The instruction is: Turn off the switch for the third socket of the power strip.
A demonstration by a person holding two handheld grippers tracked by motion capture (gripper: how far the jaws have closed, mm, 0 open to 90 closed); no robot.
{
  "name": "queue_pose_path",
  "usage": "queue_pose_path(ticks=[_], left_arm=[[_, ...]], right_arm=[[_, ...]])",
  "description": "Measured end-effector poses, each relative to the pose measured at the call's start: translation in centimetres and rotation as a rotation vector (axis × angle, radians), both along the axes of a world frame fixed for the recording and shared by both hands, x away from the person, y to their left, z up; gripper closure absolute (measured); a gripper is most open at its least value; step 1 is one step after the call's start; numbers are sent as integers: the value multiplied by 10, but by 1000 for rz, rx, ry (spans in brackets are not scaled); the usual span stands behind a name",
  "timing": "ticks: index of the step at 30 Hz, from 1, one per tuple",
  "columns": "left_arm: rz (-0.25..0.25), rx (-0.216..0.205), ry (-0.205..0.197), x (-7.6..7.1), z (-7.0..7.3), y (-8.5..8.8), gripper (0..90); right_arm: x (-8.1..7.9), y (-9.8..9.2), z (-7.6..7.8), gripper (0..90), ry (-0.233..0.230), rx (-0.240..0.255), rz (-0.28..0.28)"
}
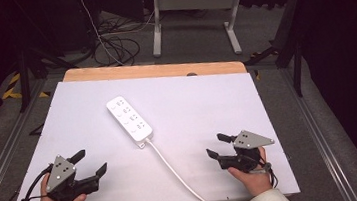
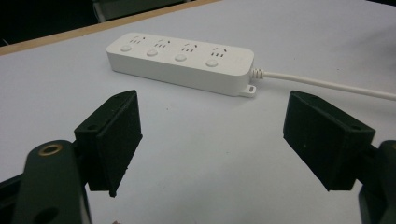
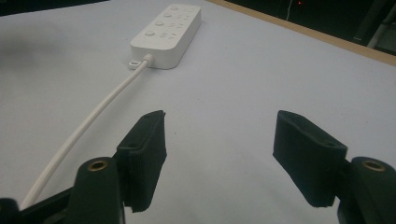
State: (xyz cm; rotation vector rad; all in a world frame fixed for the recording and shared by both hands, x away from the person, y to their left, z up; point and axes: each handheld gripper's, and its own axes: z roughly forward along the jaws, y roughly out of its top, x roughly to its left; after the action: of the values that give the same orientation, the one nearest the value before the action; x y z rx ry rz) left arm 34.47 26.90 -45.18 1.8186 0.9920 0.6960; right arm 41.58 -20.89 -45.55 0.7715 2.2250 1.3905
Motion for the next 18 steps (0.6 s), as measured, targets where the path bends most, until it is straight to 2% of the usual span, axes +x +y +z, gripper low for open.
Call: queue_pose_path(ticks=[12,18], left_arm=[[-6,-18,24,2,0,1,203],[-7,3,17,1,2,0,204]], right_arm=[[0,0,0,352,-6,-1,1],[0,1,0,351,-6,-7,4]])
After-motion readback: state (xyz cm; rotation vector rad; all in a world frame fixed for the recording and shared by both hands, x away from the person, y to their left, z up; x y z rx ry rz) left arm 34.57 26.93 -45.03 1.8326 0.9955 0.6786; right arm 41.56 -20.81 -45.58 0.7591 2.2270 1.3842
